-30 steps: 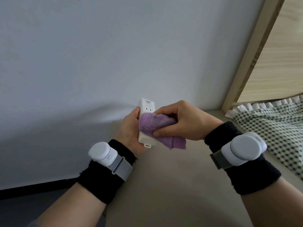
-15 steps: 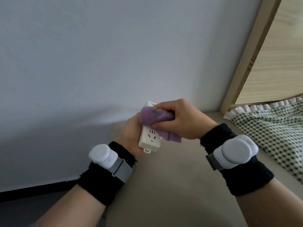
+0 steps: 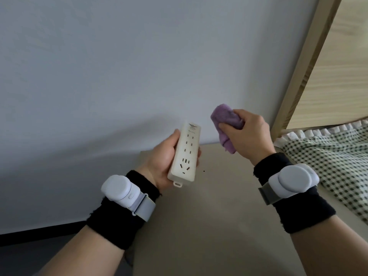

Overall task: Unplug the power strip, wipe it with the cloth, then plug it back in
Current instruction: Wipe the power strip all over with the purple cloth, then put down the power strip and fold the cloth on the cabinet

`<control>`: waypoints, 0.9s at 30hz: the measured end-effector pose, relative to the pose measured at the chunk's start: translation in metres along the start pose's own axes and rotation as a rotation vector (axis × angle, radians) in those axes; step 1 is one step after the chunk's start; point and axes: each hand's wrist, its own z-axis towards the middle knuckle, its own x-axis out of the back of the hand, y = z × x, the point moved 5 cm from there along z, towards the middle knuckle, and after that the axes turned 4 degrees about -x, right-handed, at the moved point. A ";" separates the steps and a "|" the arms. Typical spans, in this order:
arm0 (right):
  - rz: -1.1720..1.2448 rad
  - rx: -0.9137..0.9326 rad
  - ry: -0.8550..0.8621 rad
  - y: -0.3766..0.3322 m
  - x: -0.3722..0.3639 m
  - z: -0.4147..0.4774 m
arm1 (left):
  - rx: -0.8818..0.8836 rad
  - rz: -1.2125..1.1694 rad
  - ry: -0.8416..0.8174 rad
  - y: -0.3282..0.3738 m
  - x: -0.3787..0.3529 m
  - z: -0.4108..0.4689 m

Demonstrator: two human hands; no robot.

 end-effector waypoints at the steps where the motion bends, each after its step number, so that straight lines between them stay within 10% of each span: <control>1: 0.010 -0.019 0.006 0.002 0.002 0.002 | -0.032 0.013 0.045 0.008 0.007 0.000; 13: -0.049 -0.052 -0.158 0.001 -0.022 -0.003 | -0.284 0.561 0.489 0.039 0.069 -0.002; 27: -0.039 -0.069 -0.233 0.002 -0.026 -0.006 | -0.242 1.025 0.526 0.022 0.056 -0.010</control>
